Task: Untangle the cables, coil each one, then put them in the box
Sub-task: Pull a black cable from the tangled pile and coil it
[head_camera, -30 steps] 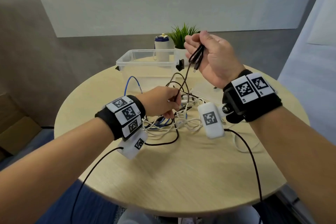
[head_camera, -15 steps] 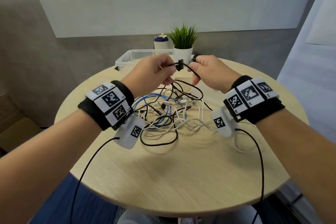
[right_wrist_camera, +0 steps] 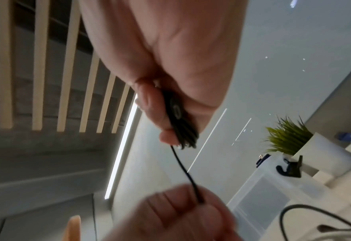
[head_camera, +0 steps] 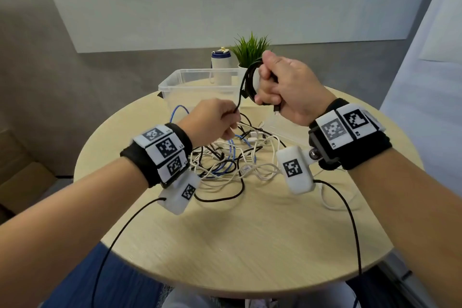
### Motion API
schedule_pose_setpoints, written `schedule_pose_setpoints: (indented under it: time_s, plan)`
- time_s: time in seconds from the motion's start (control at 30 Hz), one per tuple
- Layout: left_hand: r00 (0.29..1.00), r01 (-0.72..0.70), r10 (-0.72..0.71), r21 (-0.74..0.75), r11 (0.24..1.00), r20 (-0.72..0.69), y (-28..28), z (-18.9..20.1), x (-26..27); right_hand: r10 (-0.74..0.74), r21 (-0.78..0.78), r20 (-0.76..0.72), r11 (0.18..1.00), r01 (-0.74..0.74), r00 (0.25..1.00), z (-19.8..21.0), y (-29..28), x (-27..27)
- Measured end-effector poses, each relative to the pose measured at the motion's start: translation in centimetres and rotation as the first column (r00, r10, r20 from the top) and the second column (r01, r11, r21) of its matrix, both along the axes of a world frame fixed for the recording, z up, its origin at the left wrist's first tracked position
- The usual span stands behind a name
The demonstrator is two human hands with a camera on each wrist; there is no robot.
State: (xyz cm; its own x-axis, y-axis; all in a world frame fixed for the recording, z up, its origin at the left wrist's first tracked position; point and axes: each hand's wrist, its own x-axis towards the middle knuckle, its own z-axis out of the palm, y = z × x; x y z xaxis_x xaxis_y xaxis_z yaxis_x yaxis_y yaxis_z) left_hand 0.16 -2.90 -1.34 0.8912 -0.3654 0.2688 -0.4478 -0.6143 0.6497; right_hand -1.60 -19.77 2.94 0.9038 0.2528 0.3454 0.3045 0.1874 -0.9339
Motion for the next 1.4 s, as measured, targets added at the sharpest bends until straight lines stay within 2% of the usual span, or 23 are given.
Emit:
schedule_pose_setpoints:
  time_s: [0.17,0.23,0.3,0.33,0.4,0.47,0.57,0.67,0.87,0.93,1.03,1.1,1.3,1.4]
  plan:
    - [0.997,0.033,-0.022,0.159,0.987,-0.070,-0.1,-1.7,-0.6,0.053,0.364,-0.071,0.931,-0.023,0.996,0.9,-0.2,0.1]
    - [0.995,0.052,-0.028,0.244,0.968,-0.098,0.1,-1.8,-1.0,0.018,0.411,-0.066,0.912,0.010,0.998,0.9,-0.2,0.6]
    - [0.992,0.082,-0.048,0.315,0.946,-0.115,0.2,-1.6,-1.3,-0.057,0.389,-0.031,0.919,0.065,0.998,0.8,-0.3,1.1]
    - [0.992,0.095,-0.060,0.339,0.936,-0.112,0.3,-1.4,-1.4,-0.101,0.339,0.008,0.936,0.092,0.995,0.7,-0.4,1.2]
    - [0.993,0.113,-0.092,0.358,0.927,-0.075,0.4,-0.9,-1.7,-0.267,0.087,0.123,0.962,0.258,0.956,0.3,-0.5,1.4]
    - [0.990,0.131,-0.138,0.321,0.938,-0.003,0.4,-0.3,-1.8,-0.393,-0.229,0.286,0.857,0.461,0.874,-0.5,-0.8,1.6]
    - [0.982,0.136,-0.156,0.171,0.976,0.110,0.6,0.7,-1.5,-0.328,-0.497,0.393,0.710,0.499,0.859,-1.2,-1.0,1.5]
    - [0.981,0.100,-0.093,-0.032,0.994,0.168,0.7,1.7,-1.1,-0.250,-0.623,0.331,0.666,0.410,0.910,-1.5,-0.8,1.0]
    - [0.966,0.052,0.007,-0.219,0.974,0.258,0.7,2.4,0.1,-0.142,-0.617,0.163,0.758,0.213,0.976,-2.0,0.0,0.4]
    - [0.967,0.041,0.019,-0.228,0.973,0.256,0.8,2.4,0.5,-0.081,-0.565,0.113,0.814,0.131,0.990,-2.0,0.3,0.1]
    - [0.976,0.025,0.023,-0.213,0.977,0.218,1.0,2.2,0.7,-0.002,-0.344,0.021,0.939,0.009,1.000,-1.5,0.2,-0.1]
    - [0.986,0.013,0.020,-0.198,0.980,0.165,1.0,2.0,0.6,0.027,-0.218,0.010,0.976,-0.024,1.000,-1.1,0.1,-0.2]
    - [1.000,-0.001,0.004,-0.107,0.994,0.025,0.7,0.3,0.0,0.020,0.086,-0.003,0.996,-0.019,1.000,-0.3,0.3,-0.1]
    - [0.999,-0.034,0.035,-0.044,0.998,0.025,1.0,-0.3,-0.2,0.005,0.231,-0.023,0.973,0.000,1.000,0.1,0.1,0.1]
